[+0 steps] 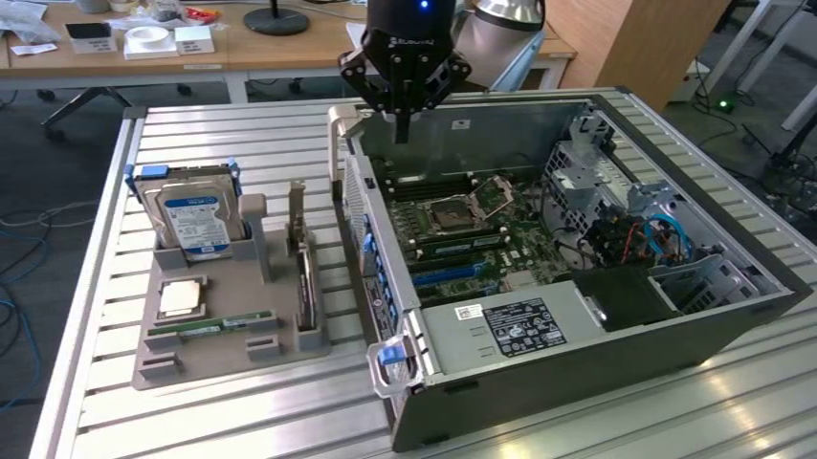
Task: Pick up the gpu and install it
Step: 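Reach for the gpu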
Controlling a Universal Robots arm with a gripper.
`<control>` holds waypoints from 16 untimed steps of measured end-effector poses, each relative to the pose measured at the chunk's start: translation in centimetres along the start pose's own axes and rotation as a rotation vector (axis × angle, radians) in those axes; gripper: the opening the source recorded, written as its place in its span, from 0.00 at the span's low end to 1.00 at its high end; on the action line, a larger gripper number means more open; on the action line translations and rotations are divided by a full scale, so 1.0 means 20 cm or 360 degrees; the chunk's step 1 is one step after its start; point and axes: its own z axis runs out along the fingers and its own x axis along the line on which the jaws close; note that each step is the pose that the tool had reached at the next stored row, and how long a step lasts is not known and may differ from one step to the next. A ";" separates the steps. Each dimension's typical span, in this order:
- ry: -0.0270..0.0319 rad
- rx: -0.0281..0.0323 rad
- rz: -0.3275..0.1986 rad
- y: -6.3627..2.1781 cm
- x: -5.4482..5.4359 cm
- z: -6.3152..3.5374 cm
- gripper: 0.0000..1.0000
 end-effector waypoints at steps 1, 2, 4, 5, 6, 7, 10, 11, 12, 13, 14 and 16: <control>0.00000 0.00000 0.0000 0.000 0.00 0.000 0.11; 0.00000 0.00002 0.0000 0.000 0.01 0.000 0.11; 0.00000 0.00002 0.0000 -0.001 0.01 -0.001 0.11; 0.00001 0.00002 0.0000 -0.001 0.02 -0.001 0.11; 0.00000 0.00001 0.0000 -0.002 0.02 -0.001 0.11; 0.00000 0.00001 0.0000 -0.002 0.03 -0.001 0.11; -0.00001 0.00001 0.0000 -0.004 0.05 -0.001 0.11; -0.00002 0.00000 0.0000 -0.004 0.06 -0.001 0.11; 0.00000 0.00002 0.0000 -0.005 0.07 -0.002 0.11; 0.00000 0.00002 0.0000 -0.006 0.08 -0.002 0.11; 0.00000 0.00002 0.0000 -0.007 0.09 -0.003 0.11; 0.00000 0.00001 0.0000 -0.008 0.11 -0.003 0.11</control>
